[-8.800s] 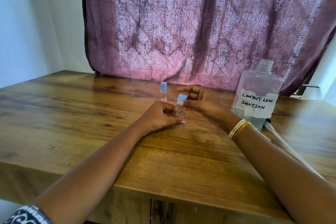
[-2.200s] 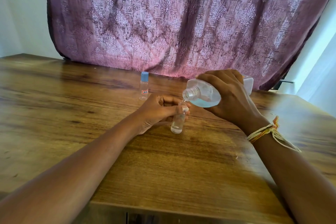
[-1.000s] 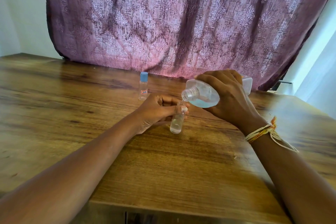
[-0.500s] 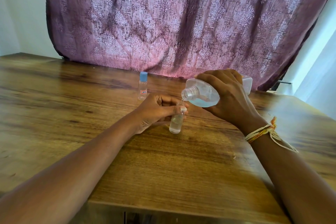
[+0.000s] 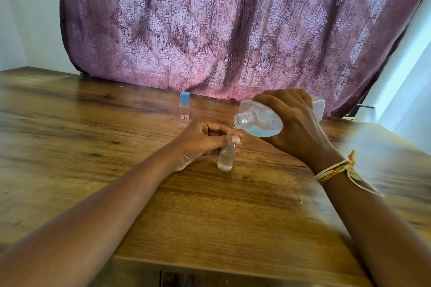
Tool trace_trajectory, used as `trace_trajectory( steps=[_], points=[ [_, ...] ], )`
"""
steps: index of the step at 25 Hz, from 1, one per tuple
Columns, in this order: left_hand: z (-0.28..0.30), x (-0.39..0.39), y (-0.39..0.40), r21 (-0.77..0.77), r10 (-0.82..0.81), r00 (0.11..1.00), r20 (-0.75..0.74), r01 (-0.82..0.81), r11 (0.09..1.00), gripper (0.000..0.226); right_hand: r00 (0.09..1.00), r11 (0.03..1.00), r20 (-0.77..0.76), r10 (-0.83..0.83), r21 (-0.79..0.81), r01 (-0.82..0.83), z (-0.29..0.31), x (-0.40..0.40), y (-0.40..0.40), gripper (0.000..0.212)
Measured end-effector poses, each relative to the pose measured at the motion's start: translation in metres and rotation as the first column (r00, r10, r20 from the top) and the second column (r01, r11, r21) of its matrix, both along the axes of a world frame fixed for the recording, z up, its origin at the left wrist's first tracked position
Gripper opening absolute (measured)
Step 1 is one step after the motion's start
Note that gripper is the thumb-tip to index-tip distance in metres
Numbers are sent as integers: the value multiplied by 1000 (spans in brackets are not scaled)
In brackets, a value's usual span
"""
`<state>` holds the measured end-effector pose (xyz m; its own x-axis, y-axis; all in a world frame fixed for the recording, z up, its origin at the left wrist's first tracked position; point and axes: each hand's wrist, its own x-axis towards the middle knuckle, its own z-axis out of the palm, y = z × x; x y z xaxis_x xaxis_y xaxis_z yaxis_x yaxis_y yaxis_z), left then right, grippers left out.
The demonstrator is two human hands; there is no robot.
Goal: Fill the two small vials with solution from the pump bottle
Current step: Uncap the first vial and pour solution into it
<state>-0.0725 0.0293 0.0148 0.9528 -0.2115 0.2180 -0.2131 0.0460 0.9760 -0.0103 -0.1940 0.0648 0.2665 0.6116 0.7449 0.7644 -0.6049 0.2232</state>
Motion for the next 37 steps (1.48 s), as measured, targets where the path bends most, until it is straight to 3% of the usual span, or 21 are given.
trace_trajectory(
  steps=[37],
  points=[
    [-1, 0, -2, -28, -3, 1000, 7, 3, 1000, 26, 1000, 1000, 13, -2, -12, 2, -2, 2, 1, 51]
  ],
)
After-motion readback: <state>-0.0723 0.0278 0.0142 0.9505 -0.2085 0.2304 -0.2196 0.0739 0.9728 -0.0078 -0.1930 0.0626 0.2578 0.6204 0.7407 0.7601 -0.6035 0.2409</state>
